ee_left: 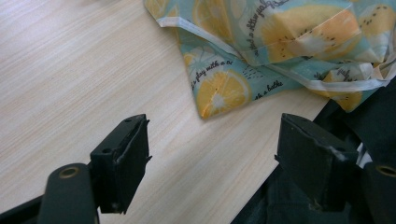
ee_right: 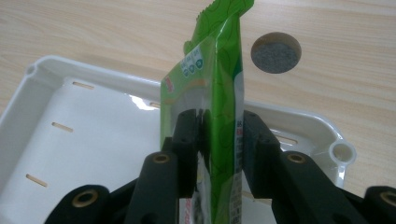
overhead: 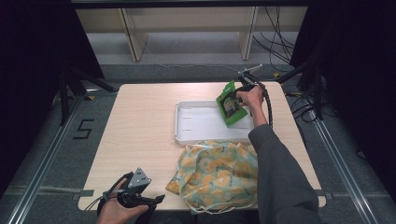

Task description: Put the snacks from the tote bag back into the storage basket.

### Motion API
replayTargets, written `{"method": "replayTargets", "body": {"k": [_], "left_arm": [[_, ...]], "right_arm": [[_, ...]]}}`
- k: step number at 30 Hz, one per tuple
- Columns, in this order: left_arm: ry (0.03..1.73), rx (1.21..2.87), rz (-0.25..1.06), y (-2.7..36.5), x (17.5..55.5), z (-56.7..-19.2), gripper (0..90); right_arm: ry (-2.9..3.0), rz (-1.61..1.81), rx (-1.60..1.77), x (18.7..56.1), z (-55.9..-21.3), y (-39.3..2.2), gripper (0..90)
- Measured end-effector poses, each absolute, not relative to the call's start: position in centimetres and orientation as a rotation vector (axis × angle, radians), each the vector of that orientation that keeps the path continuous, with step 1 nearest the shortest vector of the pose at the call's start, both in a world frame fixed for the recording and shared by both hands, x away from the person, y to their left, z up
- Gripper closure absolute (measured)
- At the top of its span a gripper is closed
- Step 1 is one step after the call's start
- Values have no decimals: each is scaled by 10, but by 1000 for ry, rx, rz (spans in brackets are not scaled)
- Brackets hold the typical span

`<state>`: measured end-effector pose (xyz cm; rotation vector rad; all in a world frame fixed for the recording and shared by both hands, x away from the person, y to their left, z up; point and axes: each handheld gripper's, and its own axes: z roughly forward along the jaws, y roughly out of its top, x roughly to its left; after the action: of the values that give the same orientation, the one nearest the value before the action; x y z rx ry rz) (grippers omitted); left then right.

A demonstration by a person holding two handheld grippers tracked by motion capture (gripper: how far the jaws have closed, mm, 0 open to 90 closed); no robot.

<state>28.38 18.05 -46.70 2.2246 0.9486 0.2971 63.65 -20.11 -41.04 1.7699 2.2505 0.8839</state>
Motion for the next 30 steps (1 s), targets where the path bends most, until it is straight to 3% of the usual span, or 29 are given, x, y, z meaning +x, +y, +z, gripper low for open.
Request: {"method": "replayTargets", "body": {"k": [19,29,30], "left_arm": [[950,2225,297,181,284,-467,249],[955,2226,307,181,284,-467,249],[955,2226,309,181,284,-467,249]], "right_arm": [[2204,882,1841,634,-411,-210,647],[2246,909,1699,632,-406,-216,615],[2225,893,1814,629,-400,-212,615]]}}
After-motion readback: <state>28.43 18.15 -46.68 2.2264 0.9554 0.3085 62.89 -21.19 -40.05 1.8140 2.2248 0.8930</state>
